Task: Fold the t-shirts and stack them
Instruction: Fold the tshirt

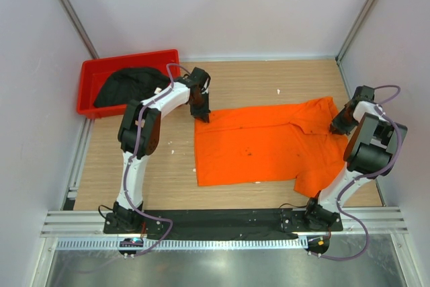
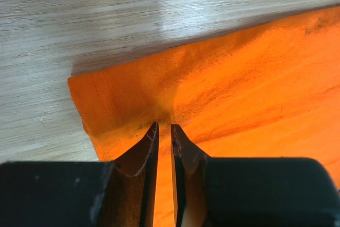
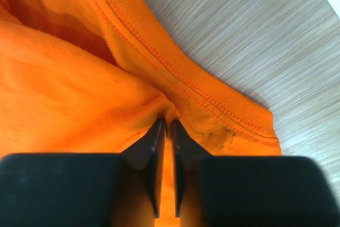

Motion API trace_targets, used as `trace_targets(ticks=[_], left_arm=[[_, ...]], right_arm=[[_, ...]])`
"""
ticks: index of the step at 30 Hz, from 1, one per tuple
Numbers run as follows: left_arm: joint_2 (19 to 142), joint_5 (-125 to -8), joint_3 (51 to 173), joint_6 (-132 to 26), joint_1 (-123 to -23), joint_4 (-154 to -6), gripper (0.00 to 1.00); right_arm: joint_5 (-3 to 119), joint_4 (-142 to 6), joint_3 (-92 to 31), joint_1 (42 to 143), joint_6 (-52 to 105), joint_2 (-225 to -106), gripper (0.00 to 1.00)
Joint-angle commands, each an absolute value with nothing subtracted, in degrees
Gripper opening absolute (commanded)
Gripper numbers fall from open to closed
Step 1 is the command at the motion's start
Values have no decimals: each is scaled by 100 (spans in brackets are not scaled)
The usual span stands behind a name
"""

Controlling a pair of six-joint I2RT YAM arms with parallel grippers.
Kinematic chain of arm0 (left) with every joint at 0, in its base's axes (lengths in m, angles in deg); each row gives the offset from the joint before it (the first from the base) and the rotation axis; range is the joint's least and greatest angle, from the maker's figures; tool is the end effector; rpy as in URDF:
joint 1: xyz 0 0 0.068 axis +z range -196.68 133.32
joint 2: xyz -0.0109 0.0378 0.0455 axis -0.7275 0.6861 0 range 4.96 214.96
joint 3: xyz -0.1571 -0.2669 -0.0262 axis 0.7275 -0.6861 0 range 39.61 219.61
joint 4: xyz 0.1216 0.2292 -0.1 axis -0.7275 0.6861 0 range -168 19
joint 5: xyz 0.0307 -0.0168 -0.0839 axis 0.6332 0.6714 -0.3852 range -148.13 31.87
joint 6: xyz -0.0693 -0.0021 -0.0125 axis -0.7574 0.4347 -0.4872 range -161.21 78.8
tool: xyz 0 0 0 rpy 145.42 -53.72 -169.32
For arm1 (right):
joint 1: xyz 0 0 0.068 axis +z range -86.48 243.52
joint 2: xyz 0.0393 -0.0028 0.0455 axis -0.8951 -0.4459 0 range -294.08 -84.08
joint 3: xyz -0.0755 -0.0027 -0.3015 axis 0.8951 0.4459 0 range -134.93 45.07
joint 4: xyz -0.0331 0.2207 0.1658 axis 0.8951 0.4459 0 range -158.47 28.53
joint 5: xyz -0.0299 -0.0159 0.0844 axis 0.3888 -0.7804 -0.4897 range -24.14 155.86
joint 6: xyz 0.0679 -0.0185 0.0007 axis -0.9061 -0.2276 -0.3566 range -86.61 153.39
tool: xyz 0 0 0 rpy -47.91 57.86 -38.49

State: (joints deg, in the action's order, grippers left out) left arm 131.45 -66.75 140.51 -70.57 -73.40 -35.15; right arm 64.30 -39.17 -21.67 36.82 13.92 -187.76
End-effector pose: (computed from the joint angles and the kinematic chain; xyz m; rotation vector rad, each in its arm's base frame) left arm 0.4527 -0.2376 0.1759 -0.0247 2.8466 -0.4439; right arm 0.3498 -0.1741 0.1777 1.0618 2.5109 0.0009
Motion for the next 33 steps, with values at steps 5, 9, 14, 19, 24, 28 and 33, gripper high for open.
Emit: trace_targets(ticks=[5, 9, 14, 19, 24, 28, 33], left_arm=[[13187, -6639, 14051, -6986, -7296, -3573, 16], [13275, -6639, 14086, -6977, -7278, -3537, 15], [13319, -6630, 14130, -6951, -7252, -3476, 15], [13407, -6639, 14209, -6968, -7243, -3415, 15], [13468, -6648, 14253, -6968, -7234, -3423, 15], [13477, -6648, 14253, -6959, -7234, -3414, 15], [13495, -6648, 14279, -6933, -7217, -3406, 15]], right_arm=[[6858, -3473, -2524, 3663, 1168, -18412, 5], [7297, -2605, -2875, 3671, 913, -18121, 1], [7255, -1934, -2885, 3689, 369, -17883, 1], [7034, -1785, -2674, 3733, -9, -17769, 1], [6920, -1793, -2367, 3733, -414, -17602, 1], [6955, -1776, -2103, 3733, -686, -17532, 1], [7025, -1986, -1831, 3733, -739, -17549, 1]])
